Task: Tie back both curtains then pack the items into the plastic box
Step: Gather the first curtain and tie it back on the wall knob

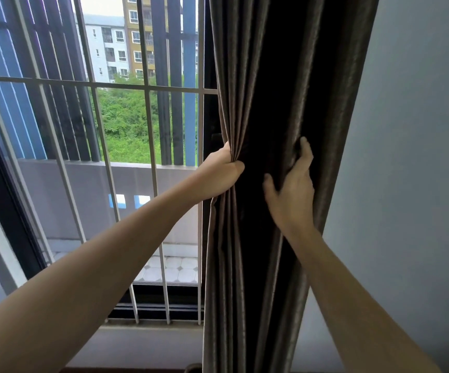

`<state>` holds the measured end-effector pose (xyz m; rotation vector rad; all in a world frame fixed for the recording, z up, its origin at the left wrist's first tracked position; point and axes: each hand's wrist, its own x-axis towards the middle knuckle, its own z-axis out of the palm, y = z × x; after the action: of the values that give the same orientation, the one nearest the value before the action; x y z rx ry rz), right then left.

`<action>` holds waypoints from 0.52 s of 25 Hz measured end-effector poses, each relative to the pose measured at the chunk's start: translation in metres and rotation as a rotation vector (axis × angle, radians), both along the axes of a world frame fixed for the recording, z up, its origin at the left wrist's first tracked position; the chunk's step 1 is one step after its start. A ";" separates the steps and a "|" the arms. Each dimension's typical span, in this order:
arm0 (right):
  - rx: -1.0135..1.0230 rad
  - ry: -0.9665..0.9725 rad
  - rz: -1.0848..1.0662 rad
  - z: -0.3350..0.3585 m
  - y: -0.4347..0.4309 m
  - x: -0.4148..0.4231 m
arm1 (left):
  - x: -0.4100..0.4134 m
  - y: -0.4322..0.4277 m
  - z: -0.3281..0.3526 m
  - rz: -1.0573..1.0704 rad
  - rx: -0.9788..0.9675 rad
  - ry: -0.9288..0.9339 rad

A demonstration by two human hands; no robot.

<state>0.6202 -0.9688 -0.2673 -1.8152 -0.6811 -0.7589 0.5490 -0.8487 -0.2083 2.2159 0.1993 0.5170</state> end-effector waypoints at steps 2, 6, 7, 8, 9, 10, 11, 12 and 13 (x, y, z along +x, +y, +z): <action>-0.099 0.113 0.001 0.004 -0.003 0.002 | 0.000 0.000 0.000 -0.002 -0.002 -0.005; -0.230 0.025 0.051 -0.038 0.001 -0.022 | 0.004 0.006 -0.002 0.018 0.006 -0.010; -0.251 0.018 0.070 -0.052 0.004 -0.027 | 0.006 0.008 -0.002 0.008 0.003 -0.007; -0.268 0.012 0.078 -0.065 0.006 -0.031 | 0.007 0.009 -0.002 -0.011 0.001 -0.003; -0.276 0.013 0.082 -0.074 0.008 -0.032 | 0.008 0.009 -0.003 -0.027 0.000 0.000; -0.275 0.023 0.089 -0.081 0.009 -0.034 | 0.007 0.008 -0.003 -0.038 -0.004 -0.002; -0.269 0.036 0.098 -0.086 0.010 -0.034 | 0.007 0.008 -0.004 -0.046 -0.014 -0.002; -0.269 0.046 0.105 -0.088 0.010 -0.034 | 0.006 0.007 -0.005 -0.054 -0.024 -0.005; -0.270 0.053 0.112 -0.089 0.011 -0.034 | 0.006 0.006 -0.005 -0.062 -0.034 -0.007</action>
<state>0.5861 -0.9581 -0.3565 -2.0133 -0.8768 -0.5634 0.5548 -0.8426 -0.2133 2.1800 0.1347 0.4840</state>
